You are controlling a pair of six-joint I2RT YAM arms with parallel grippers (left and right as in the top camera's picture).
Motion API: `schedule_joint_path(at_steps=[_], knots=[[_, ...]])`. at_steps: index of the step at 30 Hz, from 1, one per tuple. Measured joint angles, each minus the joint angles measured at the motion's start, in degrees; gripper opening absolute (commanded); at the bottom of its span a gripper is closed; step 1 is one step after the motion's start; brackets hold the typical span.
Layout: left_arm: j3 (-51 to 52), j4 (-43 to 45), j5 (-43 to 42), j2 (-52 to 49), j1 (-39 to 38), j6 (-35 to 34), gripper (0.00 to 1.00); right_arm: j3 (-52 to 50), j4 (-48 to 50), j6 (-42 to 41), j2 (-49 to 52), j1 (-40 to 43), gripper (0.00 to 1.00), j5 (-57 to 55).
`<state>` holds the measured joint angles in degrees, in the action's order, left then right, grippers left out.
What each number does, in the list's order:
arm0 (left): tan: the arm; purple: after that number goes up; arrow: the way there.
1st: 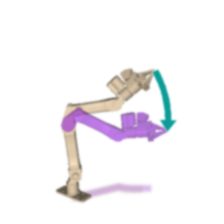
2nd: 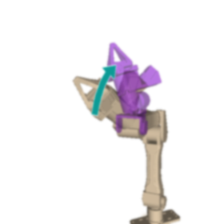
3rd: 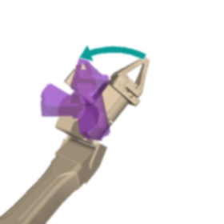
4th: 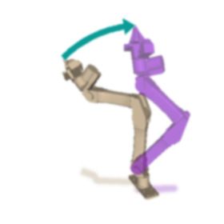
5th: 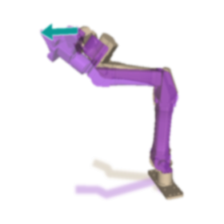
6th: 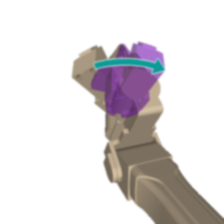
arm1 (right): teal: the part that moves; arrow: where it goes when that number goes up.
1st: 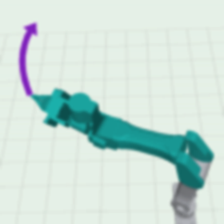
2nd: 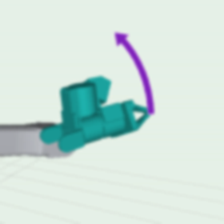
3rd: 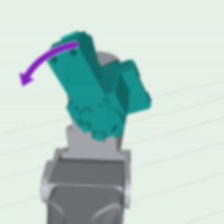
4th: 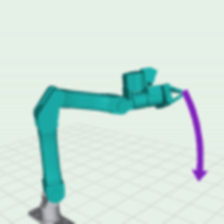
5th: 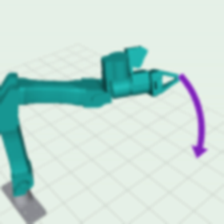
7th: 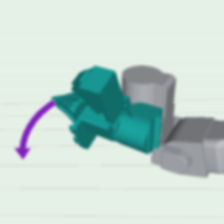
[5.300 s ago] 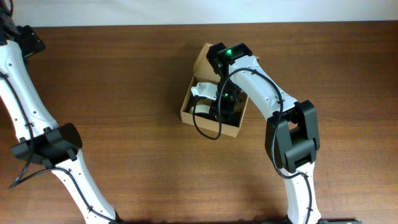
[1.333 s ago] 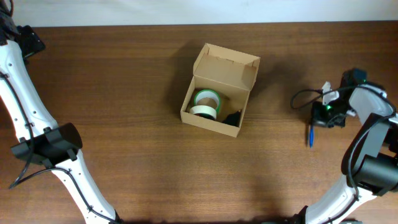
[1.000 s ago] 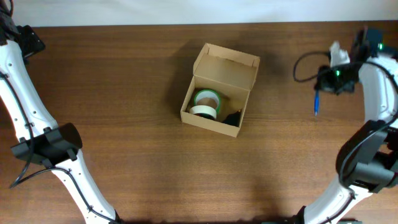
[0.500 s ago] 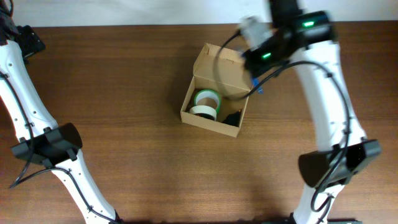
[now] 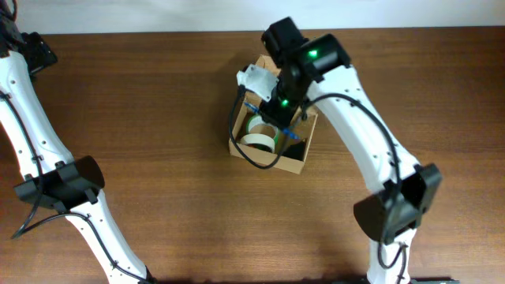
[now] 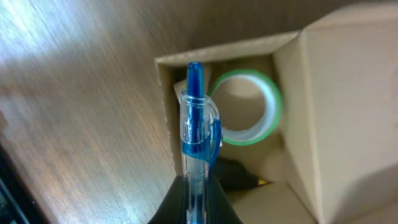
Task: Pack container
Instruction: 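Lift the blue pen and carry it over the box, then lower the blue pen into the box and release it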
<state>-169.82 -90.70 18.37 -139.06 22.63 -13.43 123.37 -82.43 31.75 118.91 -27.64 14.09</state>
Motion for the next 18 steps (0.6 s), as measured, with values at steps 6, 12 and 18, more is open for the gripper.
schedule_joint_path(at_steps=[6,12,18], knots=[[0.0,0.0,0.0,0.0,0.0,0.0,1.00,-4.7,2.9,0.2,3.8,0.0,0.06,0.3],[0.0,0.0,0.0,0.0,0.0,0.0,1.00,-9.0,4.1,1.8,4.2,0.0,0.05,0.6],[0.0,0.0,0.0,0.0,0.0,0.0,1.00,-11.4,5.4,2.8,4.2,0.1,0.05,0.9]])
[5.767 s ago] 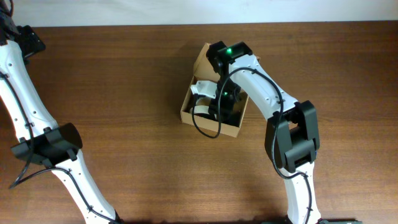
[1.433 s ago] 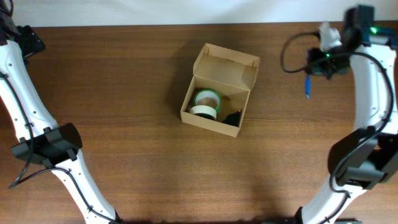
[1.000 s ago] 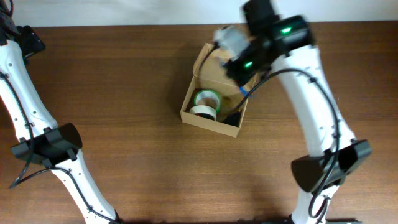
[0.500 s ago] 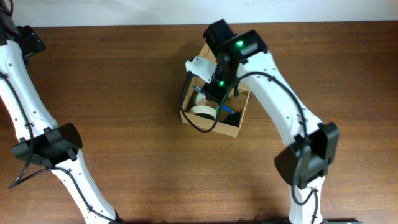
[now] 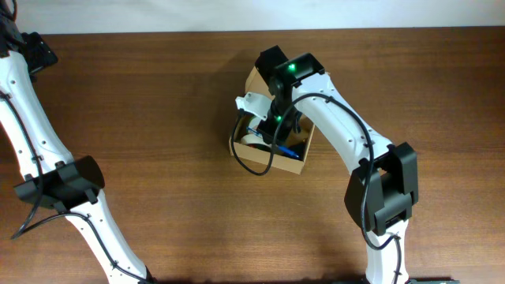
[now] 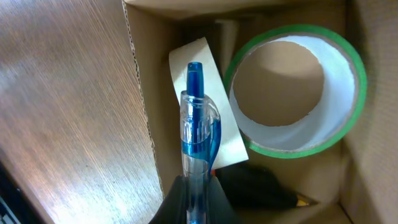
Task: Pack container
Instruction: 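Lower the blue pen into the box and release it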
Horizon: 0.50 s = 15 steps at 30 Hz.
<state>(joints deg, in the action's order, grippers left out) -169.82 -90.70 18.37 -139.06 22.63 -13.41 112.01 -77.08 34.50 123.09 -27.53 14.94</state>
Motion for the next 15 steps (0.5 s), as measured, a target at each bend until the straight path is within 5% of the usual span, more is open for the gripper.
schedule_joint_path(at_steps=[15], knots=[[0.0,0.0,0.0,0.0,0.0,0.0,1.00,-4.0,2.3,0.3,0.0,0.0,0.06,2.3]])
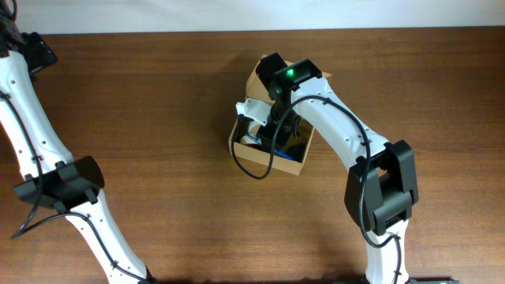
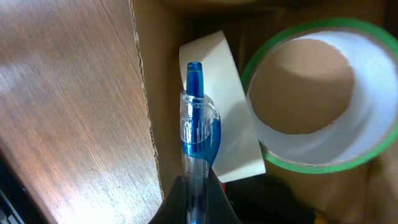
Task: Pack container
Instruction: 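Lower the blue pen into the box and release it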
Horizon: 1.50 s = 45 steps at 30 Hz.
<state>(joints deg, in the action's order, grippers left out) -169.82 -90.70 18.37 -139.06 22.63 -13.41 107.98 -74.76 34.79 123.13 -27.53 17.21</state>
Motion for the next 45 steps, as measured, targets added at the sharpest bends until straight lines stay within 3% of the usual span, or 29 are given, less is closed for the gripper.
schedule_joint_path(at_steps=[42,45], knots=[[0.0,0.0,0.0,0.0,0.0,0.0,1.00,-1.7,7.0,-1.8,0.1,3.1,0.09,-5.4],[0.0,0.0,0.0,0.0,0.0,0.0,1.00,-1.8,7.0,-1.9,0.1,3.1,0.17,-5.4]])
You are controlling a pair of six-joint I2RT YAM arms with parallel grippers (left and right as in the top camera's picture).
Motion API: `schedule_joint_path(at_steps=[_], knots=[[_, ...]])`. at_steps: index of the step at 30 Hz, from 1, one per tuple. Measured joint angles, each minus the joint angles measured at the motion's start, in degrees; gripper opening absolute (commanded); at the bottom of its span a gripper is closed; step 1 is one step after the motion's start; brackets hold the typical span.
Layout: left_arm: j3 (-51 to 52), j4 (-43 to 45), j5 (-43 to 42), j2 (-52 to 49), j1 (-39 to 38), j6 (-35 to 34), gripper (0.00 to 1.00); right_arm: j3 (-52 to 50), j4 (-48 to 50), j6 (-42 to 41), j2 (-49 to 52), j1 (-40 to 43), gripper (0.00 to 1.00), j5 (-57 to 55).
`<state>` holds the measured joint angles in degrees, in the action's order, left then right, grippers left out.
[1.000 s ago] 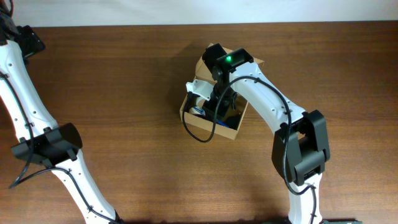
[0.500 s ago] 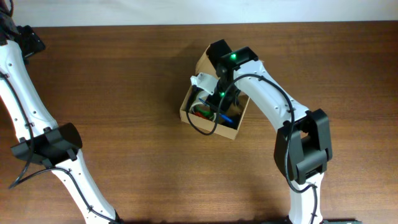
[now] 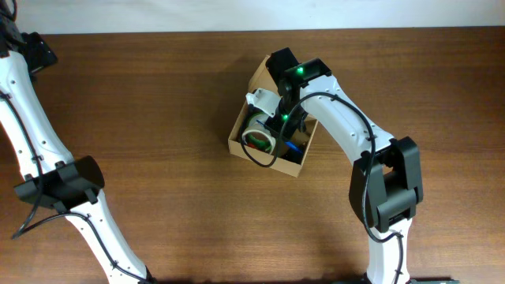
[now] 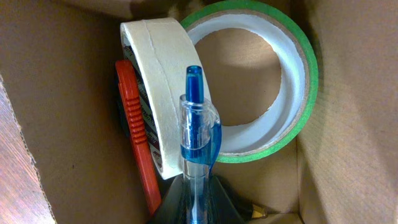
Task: Pack container
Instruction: 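Lower the blue pen into the box and release it, then withdraw the right gripper up and away from the box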
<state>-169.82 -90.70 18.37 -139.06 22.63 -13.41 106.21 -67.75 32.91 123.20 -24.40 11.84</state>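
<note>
A small open cardboard box (image 3: 237, 134) sits mid-table. My right gripper (image 4: 198, 208) reaches down into it, shut on a clear blue pen (image 4: 196, 134) that points up the wrist view. Inside the box stand a green-edged tape roll (image 4: 267, 87) and a cream masking tape roll (image 4: 163, 87), with a red tool (image 4: 138, 149) lying along the left wall. In the overhead view the green tape (image 3: 257, 136) shows beside my right gripper (image 3: 286, 126). The left gripper is out of view.
The box's cardboard walls (image 4: 62, 106) close in on both sides of the pen. A dark object with a yellow tip (image 4: 256, 211) lies on the box floor. The left arm (image 3: 47, 181) stands at the table's left edge, far from the box.
My right gripper has gone deeper into the box with the pen. The box walls now fill the wrist view, and a red tool shows beside the cream tape.
My right gripper held the blue pen above the box's left edge, with table still in sight. At each later moment the pen sat lower over the cream tape inside the box. Now it is well inside, between the walls, still gripped.
</note>
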Motion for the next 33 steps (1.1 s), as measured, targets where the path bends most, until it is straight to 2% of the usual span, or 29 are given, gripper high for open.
schedule_joint_path(at_steps=[2,4,18,24,33], knots=[[0.0,0.0,0.0,0.0,0.0,0.0,1.00,0.0,0.0,-0.4,0.0,0.0,0.31,0.0],[0.0,0.0,0.0,0.0,0.0,0.0,1.00,0.0,0.0,0.0,0.0,0.0,0.37,-0.2],[0.0,0.0,0.0,0.0,0.0,0.0,1.00,1.4,1.8,-1.6,0.4,0.0,0.37,-2.0],[0.0,0.0,0.0,0.0,0.0,0.0,1.00,13.4,0.7,-7.5,1.5,0.0,0.44,-3.0],[0.0,0.0,0.0,0.0,0.0,0.0,1.00,32.9,-9.0,-21.6,1.5,0.0,0.44,-10.7]])
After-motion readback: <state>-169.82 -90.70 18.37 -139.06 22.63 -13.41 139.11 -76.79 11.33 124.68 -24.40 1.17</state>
